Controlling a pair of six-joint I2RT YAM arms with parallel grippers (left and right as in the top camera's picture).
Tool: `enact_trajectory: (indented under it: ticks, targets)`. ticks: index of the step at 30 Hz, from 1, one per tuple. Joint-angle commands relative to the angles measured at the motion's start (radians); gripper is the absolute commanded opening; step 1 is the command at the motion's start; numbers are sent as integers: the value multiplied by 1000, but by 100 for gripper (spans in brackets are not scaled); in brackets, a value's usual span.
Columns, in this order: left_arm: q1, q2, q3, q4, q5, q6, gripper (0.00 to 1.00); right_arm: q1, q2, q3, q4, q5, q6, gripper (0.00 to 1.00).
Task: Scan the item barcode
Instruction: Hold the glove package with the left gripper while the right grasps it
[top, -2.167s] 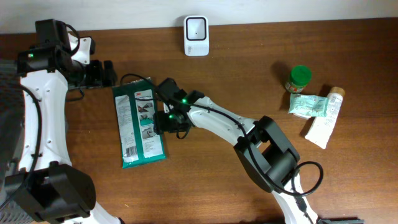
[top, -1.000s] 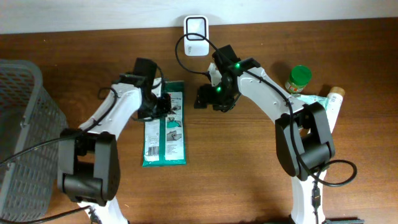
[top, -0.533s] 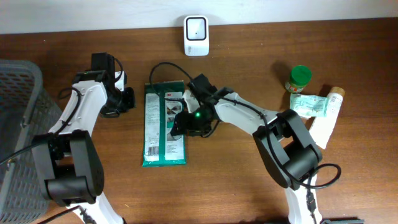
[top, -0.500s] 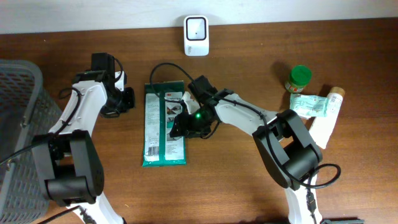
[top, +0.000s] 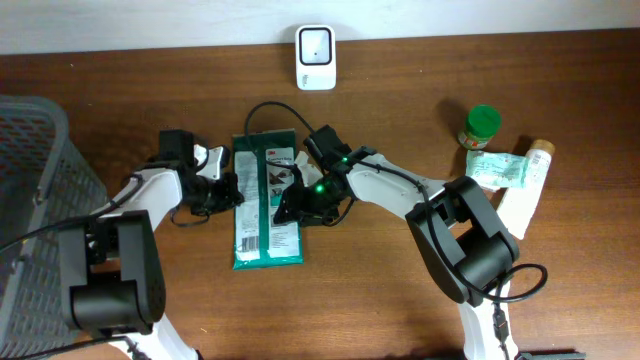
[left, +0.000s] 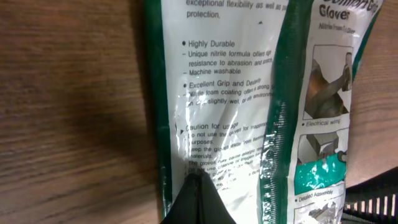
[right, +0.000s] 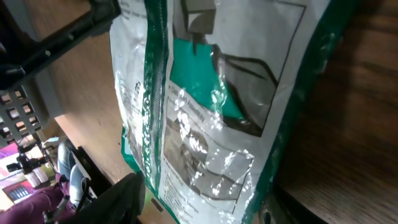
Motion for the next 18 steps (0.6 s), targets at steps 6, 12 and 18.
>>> enact_trajectory:
  ticks: [6,12,18]
  targets:
    - [0,4,-60,-7,-32,15,0,-6,6,-73,229,111,68,49]
    - [0,4,-60,-10,-34,15,0,30,31,-73,311,96,42,37]
    - [0,4,-60,-10,-34,15,0,25,67,-73,323,96,45,23]
